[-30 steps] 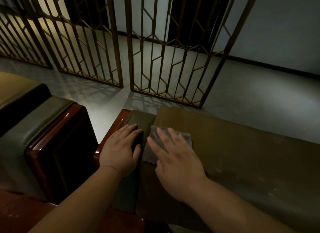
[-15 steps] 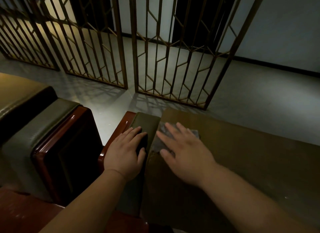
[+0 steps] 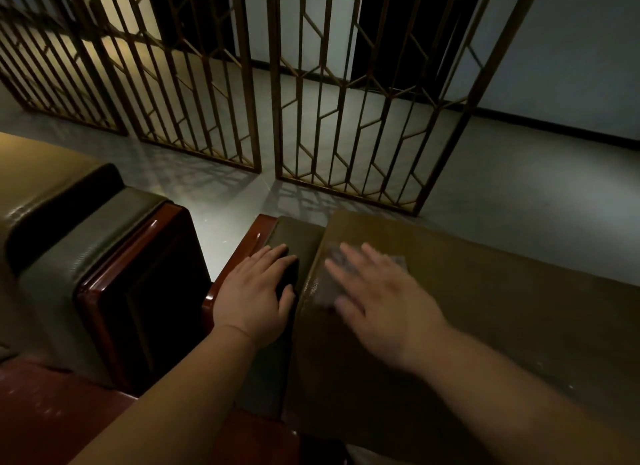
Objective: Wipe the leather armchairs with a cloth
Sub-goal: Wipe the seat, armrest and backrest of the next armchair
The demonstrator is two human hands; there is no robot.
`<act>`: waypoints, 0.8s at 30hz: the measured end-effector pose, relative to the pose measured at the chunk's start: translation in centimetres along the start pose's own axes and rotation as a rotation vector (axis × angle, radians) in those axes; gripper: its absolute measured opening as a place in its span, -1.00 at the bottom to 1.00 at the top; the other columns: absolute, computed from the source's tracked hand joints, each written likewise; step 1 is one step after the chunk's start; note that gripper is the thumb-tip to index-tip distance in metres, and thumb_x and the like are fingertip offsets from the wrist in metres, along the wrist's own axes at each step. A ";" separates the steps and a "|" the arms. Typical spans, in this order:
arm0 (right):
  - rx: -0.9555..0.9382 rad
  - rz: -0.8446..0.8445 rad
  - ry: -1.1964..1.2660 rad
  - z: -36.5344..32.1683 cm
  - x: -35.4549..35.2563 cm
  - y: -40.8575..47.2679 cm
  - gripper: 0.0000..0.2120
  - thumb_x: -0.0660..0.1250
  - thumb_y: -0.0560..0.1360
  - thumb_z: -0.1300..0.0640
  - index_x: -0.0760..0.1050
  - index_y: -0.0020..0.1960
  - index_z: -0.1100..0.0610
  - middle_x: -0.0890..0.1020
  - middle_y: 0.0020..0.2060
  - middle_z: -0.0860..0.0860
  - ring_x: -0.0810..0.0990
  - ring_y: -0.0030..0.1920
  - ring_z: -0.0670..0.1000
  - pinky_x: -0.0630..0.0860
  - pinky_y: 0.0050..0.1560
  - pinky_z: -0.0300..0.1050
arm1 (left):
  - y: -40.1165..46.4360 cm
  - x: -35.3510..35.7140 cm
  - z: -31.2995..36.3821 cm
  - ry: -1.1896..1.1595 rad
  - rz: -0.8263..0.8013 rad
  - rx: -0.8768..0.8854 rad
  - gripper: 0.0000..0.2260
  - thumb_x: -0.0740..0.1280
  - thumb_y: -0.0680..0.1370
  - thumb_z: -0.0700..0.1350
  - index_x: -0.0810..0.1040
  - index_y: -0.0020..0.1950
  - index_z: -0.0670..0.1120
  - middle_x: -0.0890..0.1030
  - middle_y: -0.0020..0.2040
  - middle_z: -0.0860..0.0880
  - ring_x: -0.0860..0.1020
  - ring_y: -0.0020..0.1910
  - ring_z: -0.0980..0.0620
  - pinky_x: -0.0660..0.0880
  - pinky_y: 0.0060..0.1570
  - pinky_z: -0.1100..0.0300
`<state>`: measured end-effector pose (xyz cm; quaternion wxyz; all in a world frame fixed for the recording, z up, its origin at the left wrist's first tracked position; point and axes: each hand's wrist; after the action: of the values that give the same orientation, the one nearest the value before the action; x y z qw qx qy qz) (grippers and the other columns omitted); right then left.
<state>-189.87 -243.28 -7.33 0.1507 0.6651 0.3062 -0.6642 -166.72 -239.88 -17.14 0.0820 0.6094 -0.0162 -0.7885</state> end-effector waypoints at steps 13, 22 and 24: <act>0.049 0.075 0.050 1.8 1.0 -3.1 -0.42 -0.02 0.71 -0.22 -0.20 0.65 -0.28 -0.23 0.64 -0.20 -0.25 0.64 -0.03 -0.14 0.63 0.11 | 0.1 0.2 -0.3 -0.027 0.003 0.012 -0.44 0.06 0.62 0.22 0.33 0.62 0.17 0.28 0.66 0.11 0.18 0.65 0.06 0.11 0.63 0.00; 0.116 0.071 0.079 1.9 2.0 -3.7 -0.42 -0.13 0.66 -0.24 -0.20 0.64 -0.26 -0.25 0.64 -0.15 -0.27 0.64 0.02 -0.19 0.62 0.11 | 0.2 -0.1 0.0 -0.020 0.000 0.000 -0.42 -0.04 0.62 0.27 0.31 0.62 0.19 0.26 0.66 0.14 0.17 0.65 0.09 0.06 0.61 0.07; -0.001 0.090 -0.018 0.6 3.3 -6.6 -0.39 -0.06 0.62 -0.24 -0.07 0.65 -0.26 -0.12 0.67 -0.11 -0.13 0.66 0.06 -0.08 0.62 0.05 | 0.4 -0.1 0.3 -0.015 0.008 -0.002 -0.42 -0.06 0.63 0.27 0.32 0.62 0.18 0.27 0.65 0.14 0.17 0.65 0.09 0.03 0.59 0.10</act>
<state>-194.60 -237.85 -9.27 0.1835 0.6723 0.2750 -0.6623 -166.93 -240.24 -16.89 0.0857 0.6032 -0.0186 -0.7928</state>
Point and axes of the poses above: each hand's wrist, its own y-axis towards the middle knuckle, its own x-axis out of the palm, z = x × y
